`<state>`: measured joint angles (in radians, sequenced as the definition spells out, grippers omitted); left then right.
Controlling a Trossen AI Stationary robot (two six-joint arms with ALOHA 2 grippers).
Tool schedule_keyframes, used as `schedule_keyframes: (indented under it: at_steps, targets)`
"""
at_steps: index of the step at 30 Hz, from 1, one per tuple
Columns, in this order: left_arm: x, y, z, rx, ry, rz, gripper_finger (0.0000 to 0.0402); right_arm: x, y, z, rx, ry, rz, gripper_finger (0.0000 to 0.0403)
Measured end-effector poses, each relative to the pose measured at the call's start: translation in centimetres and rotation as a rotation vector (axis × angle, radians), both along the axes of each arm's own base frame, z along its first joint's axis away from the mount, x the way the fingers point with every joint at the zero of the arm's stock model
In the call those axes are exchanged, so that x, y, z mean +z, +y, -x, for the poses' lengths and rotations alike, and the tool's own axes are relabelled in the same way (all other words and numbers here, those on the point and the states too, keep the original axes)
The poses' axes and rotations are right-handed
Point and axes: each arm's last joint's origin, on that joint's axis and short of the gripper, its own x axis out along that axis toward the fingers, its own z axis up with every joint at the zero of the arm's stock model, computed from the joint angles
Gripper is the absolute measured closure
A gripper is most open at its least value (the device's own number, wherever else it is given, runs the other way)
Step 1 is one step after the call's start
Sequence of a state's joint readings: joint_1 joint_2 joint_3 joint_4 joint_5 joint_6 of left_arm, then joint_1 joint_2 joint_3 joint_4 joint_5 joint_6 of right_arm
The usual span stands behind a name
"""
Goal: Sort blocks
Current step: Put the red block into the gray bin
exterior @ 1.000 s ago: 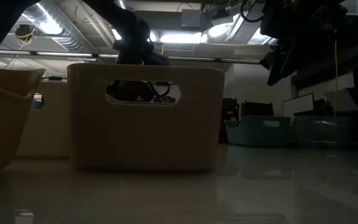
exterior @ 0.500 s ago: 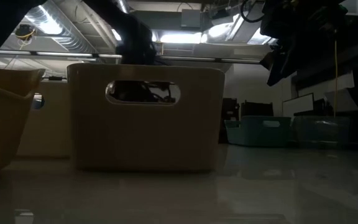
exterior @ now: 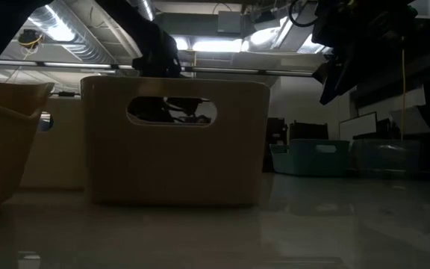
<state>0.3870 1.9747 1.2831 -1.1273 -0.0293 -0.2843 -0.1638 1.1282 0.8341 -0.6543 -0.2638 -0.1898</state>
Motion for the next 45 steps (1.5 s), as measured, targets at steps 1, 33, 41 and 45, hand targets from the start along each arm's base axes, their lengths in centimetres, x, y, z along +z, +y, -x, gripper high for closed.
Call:
schedule_keyframes:
  at_steps: [1, 33, 41, 45]
  targets:
    - [0.0, 0.0, 0.0, 0.001, 0.000, 0.000, 0.0238, 0.0, 0.0, 0.0, 0.000, 0.000, 0.000, 0.0196]
    - [8.5, 4.5, -3.3, 0.057, -0.379, -0.145, 0.0379, 0.0, 0.0, 0.0, -0.002, 0.002, 0.001, 0.0196]
    - [10.5, 4.2, -5.9, 0.014, -0.711, 0.014, 0.0382, 0.0, 0.0, 0.0, -0.003, 0.002, 0.001, 0.0196]
    - [10.6, 1.2, -7.0, -0.105, -0.747, 0.162, 0.0380, 0.0, 0.0, 0.0, -0.002, 0.002, 0.001, 0.0196]
